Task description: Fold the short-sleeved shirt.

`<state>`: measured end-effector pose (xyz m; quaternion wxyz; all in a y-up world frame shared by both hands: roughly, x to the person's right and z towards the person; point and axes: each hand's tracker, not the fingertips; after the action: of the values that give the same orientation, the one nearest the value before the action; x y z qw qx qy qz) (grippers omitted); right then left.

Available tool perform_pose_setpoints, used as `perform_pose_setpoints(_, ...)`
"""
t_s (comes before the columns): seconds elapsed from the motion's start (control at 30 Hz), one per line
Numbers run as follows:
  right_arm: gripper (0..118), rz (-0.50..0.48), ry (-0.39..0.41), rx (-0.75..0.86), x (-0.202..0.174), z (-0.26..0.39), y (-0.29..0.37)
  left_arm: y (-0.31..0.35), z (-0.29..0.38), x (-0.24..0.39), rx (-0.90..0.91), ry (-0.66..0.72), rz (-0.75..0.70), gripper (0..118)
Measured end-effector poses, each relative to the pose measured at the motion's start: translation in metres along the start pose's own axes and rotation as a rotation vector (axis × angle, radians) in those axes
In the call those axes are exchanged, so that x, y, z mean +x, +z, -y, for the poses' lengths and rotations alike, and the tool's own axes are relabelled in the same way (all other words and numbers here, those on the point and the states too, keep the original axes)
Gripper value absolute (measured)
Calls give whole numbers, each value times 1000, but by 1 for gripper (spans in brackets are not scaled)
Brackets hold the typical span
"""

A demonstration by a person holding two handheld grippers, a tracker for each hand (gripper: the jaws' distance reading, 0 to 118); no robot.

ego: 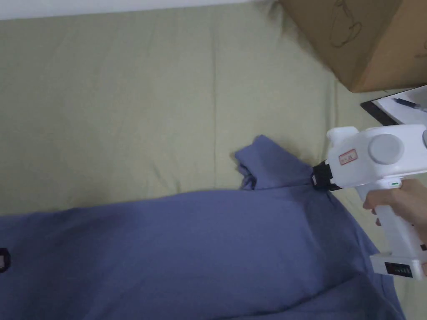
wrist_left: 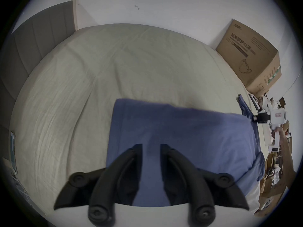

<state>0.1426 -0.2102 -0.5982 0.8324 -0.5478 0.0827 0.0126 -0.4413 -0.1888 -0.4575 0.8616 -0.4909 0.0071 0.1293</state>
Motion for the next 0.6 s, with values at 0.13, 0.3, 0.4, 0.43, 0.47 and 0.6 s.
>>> perform_pose_setpoints(0.13, 0, 10, 19, 15, -2, -1, 11, -12, -19, -14, -24, -8, -34, 66)
perform_pose_setpoints(0.3, 0, -18, 7, 45, 0, -1, 28, -28, -39, -32, -46, 2, -129, 95)
perform_pose_setpoints(0.4, 0, -23, 8, 44, -4, -2, 27, -40, -56, -35, -12, 86, -123, 95)
perform_pose_setpoints(0.43, 0, -18, 12, 43, -5, -2, 25, -46, -60, -37, -18, 99, -94, 95)
perform_pose_setpoints(0.47, 0, -17, 14, 43, -5, -2, 24, -54, -64, -37, -27, 102, -95, 94)
perform_pose_setpoints(0.6, 0, -18, -2, 35, -5, -1, 18, -83, -63, -18, -108, 12, -171, 72)
